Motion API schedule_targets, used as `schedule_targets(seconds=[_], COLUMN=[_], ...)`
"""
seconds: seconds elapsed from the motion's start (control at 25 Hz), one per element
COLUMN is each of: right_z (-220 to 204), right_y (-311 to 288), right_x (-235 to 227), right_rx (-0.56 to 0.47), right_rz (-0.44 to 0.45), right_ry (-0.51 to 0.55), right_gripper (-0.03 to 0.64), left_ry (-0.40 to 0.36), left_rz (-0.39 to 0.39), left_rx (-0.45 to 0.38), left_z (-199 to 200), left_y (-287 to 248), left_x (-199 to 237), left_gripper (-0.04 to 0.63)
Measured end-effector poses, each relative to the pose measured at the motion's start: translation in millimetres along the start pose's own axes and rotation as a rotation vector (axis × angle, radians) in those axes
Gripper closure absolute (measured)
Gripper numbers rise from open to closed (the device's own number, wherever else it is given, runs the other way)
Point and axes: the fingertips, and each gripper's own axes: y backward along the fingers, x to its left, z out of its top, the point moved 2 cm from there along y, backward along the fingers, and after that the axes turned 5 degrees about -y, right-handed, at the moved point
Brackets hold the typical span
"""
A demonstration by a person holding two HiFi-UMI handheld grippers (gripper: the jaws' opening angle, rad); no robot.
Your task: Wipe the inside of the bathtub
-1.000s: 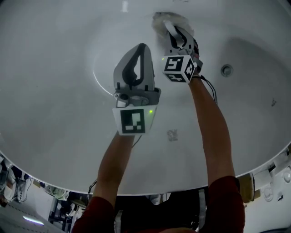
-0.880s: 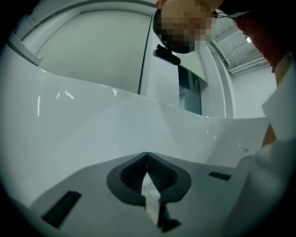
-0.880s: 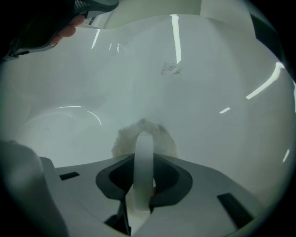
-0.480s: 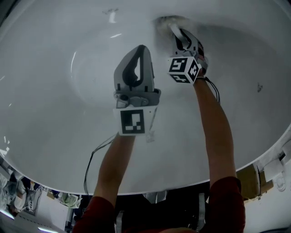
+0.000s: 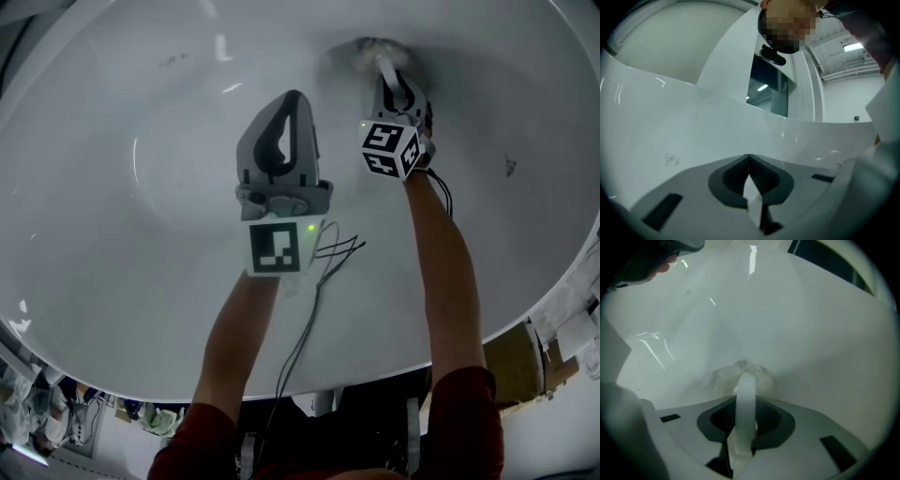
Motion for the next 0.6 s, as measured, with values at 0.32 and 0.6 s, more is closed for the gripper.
schedule_targets(seconds=[0.32,0.6], right_z=[4.9,58.0], right_y=[8.1,52.9], right_x=[10.3,43.4], right_rx=[0.014,-0.107], right_rz=[0.005,0.039], right_ry=[-0.072,-0.246], right_gripper=[0.522,0.522], left_ry=[0.000,0.004], left_rz=[0.015,0.077], left_rx=[-0.014,-0.036], left_z=[10.7,34.2], left_y=[15.3,57.4], left_x=[15.1,65.5], left_gripper=[0.580,0.580])
